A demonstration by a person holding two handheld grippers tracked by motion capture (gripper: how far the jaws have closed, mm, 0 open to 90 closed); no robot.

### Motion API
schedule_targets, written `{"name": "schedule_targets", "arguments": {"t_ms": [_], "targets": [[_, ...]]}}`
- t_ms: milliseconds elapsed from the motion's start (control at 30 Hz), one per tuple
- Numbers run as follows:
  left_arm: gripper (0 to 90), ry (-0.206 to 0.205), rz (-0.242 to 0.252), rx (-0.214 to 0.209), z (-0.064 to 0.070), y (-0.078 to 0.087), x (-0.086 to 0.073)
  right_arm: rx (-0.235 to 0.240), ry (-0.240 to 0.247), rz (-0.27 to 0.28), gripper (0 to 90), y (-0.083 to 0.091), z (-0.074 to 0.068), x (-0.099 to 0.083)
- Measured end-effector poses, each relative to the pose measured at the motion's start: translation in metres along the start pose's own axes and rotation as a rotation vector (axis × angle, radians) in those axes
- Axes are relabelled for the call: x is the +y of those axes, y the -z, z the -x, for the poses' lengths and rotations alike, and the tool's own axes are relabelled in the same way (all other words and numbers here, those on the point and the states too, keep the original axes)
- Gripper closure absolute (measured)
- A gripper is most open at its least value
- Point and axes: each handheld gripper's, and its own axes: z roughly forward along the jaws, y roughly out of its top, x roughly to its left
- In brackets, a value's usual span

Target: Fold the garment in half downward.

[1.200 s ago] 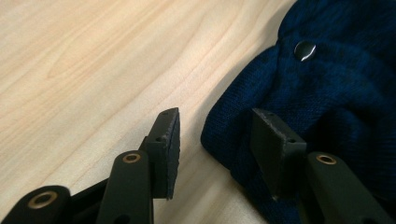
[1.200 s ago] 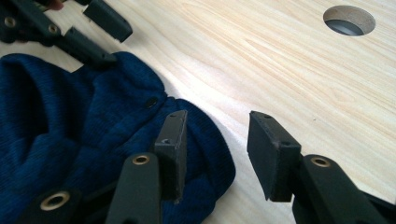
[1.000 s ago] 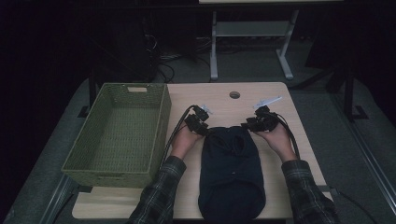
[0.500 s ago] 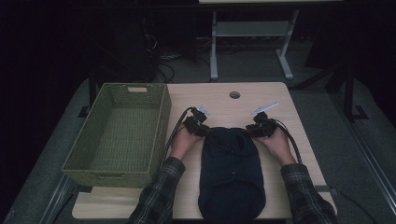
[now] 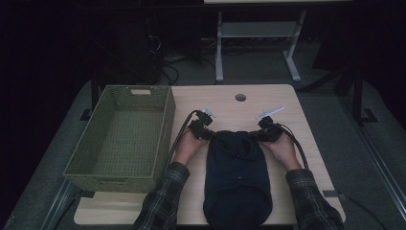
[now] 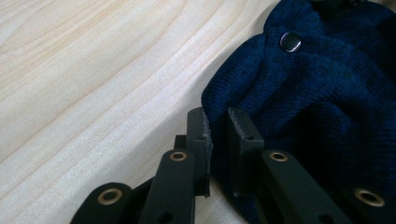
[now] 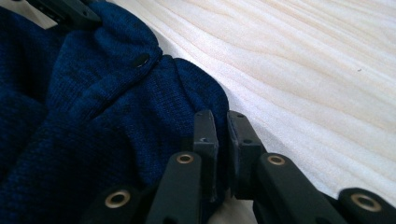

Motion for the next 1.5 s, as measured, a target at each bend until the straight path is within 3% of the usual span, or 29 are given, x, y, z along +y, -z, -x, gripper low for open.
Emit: {"name": "schedule_targets", "arguments": {"t_ms": [200,333,467,567,800,1167,1267,1500], "targets": [[81.9,-0.014,-0.012,0.029,0.003,0.004,0.004,-0.028,0.028,-0.006,84.3,0.002,-0.002,0.004],[82.0,-0.004,0.017,0.036,0.001,0.013,0.009,-0.033,0.028,0.022,84.5,0.012,0.001,0.009],[82.1,-0.029,0.041,0.063,0.005,0.022,0.017,-0.052,0.044,0.022,84.5,0.021,0.0,0.018],[82.1,-0.042,0.068,0.073,0.006,0.034,0.024,-0.073,0.057,0.045,84.6,0.031,-0.001,0.026],[82.0,-0.102,0.127,0.141,0.014,0.064,0.046,-0.116,0.094,0.1,84.6,0.054,-0.005,0.047],[81.8,-0.157,0.209,0.222,0.026,0.096,0.071,-0.189,0.142,0.198,84.6,0.088,-0.012,0.072],[81.6,-0.182,0.218,0.224,0.031,0.103,0.073,-0.193,0.151,0.218,84.6,0.096,-0.015,0.076],[81.4,-0.179,0.283,0.155,0.043,0.113,0.054,-0.16,0.153,0.264,84.3,0.104,-0.025,0.06]]}}
